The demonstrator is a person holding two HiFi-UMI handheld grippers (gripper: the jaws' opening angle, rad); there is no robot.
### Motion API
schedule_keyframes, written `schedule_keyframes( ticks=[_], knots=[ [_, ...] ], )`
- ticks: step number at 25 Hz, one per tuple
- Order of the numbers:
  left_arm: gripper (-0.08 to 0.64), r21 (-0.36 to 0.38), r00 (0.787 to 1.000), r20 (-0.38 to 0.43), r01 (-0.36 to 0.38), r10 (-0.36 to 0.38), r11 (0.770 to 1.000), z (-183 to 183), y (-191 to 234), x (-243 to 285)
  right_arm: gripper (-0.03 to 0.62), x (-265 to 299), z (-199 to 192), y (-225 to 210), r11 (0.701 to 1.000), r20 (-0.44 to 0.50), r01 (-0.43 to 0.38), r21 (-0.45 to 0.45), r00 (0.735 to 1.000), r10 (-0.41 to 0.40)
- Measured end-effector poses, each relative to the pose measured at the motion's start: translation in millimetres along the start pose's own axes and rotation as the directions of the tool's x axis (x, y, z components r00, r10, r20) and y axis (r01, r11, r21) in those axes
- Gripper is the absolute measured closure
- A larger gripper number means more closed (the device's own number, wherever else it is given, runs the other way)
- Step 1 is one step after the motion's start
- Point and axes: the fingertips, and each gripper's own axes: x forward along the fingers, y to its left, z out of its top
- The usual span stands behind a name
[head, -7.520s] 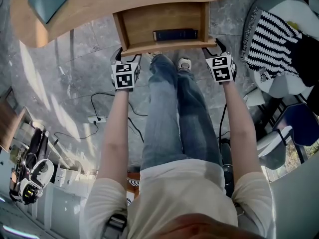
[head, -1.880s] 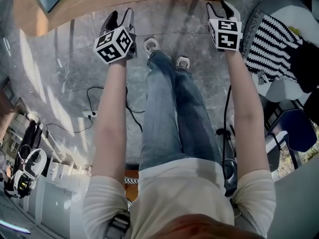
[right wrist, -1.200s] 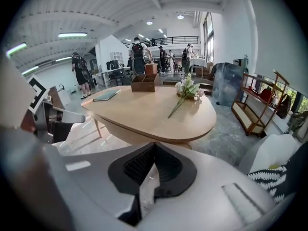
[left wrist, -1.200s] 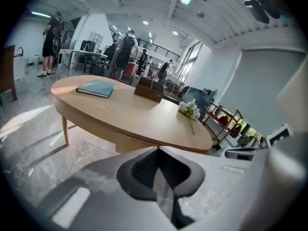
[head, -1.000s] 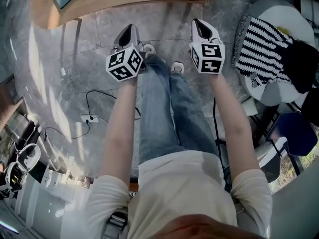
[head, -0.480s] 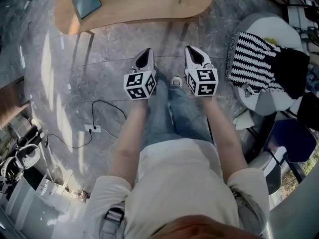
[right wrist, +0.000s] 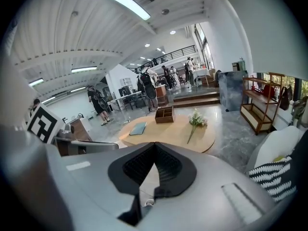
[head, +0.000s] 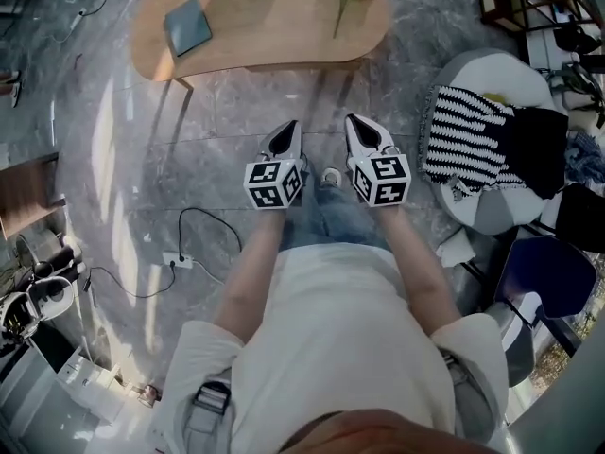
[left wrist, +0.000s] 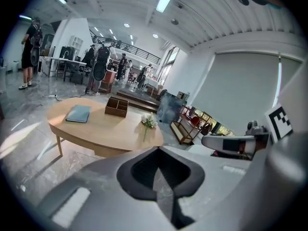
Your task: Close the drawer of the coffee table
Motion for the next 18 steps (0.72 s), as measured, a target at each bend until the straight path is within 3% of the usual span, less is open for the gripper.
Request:
schedule_keyframes(
  ticks=[8,18],
  knots=[
    [0.558,-0.003,0.999,0.007,0.037,-0.037,0.999,13,-42,-42,0.591,-49,26,22,0.999,0.050,-0.041,0.020,0.998,0.040],
    [0.558,0.035,0.997,0.056,0.056,-0.058,0.998,42,-73,-79,0.591,-90,58,47,0.994,0.101,-0.098,-0.053,0.990,0.103]
  ],
)
